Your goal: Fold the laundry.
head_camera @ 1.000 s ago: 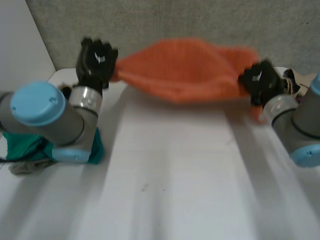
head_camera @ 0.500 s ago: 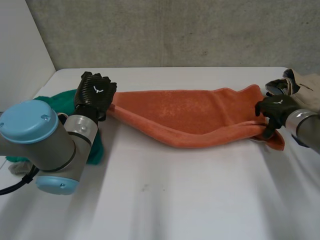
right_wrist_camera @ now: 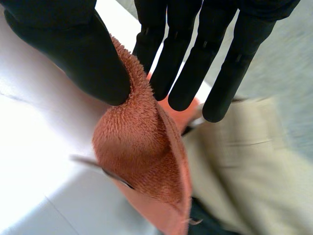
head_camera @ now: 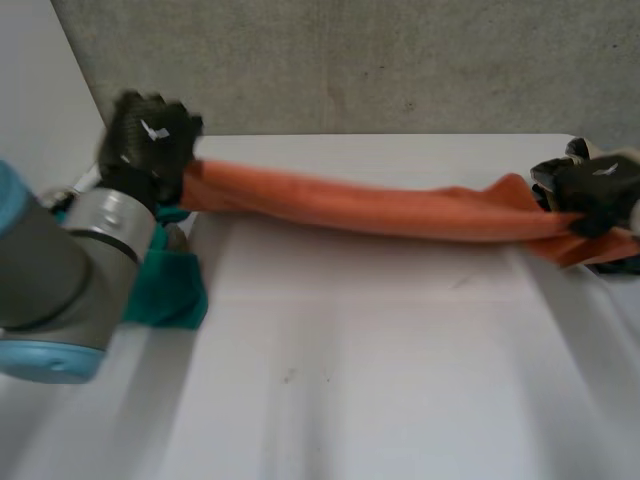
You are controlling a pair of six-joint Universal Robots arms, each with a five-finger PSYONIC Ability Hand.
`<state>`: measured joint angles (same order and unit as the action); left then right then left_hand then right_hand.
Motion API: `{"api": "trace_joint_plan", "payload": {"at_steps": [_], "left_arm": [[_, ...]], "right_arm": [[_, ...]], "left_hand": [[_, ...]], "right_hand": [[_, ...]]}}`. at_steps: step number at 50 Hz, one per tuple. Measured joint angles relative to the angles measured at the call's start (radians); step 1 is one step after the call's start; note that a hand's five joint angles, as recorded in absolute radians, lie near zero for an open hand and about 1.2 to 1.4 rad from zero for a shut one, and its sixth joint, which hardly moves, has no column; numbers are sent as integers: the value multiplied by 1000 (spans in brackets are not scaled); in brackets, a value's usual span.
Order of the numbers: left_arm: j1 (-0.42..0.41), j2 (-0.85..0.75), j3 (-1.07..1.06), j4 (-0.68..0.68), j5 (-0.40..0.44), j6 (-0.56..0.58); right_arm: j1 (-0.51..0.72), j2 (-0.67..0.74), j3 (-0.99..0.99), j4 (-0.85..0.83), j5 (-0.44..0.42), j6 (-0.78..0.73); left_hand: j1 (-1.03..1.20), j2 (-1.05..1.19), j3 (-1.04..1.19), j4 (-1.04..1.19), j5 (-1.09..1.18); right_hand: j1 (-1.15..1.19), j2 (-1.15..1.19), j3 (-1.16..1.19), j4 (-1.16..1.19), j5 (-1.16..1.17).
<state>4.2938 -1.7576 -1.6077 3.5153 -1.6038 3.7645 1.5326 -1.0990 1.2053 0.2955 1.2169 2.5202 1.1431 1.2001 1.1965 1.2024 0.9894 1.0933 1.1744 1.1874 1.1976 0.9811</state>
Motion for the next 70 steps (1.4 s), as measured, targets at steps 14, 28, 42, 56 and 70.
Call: {"api": "trace_joint_plan", "payload": {"at_steps": [14,28,42,56,70], "left_arm": [[13,171,111,-451,0,9],[31,-329,419,-396,-1,70],[46,-332,668,344,-4,128],[47,-331,280,246,3,73],[49,-317,-16,192,6,71]], "right_arm": [[-56,-372,41,287,-17,-346],[113,45,-134,29,162,-344],[235,-65,-128,-939,273,-161],[227,105,6,-663,141,-59],[148,205,38,-354,102,112]], "left_hand": [[0,0,0,0,0],[0,0,0,0,0],[0,0,0,0,0],[0,0,0,0,0],[0,0,0,0,0]], "right_hand": [[0,0,2,1,7],[0,0,2,1,7],[0,0,3,1,16],[0,0,3,1,16],[-167,-247,-259,-269,-231]]}}
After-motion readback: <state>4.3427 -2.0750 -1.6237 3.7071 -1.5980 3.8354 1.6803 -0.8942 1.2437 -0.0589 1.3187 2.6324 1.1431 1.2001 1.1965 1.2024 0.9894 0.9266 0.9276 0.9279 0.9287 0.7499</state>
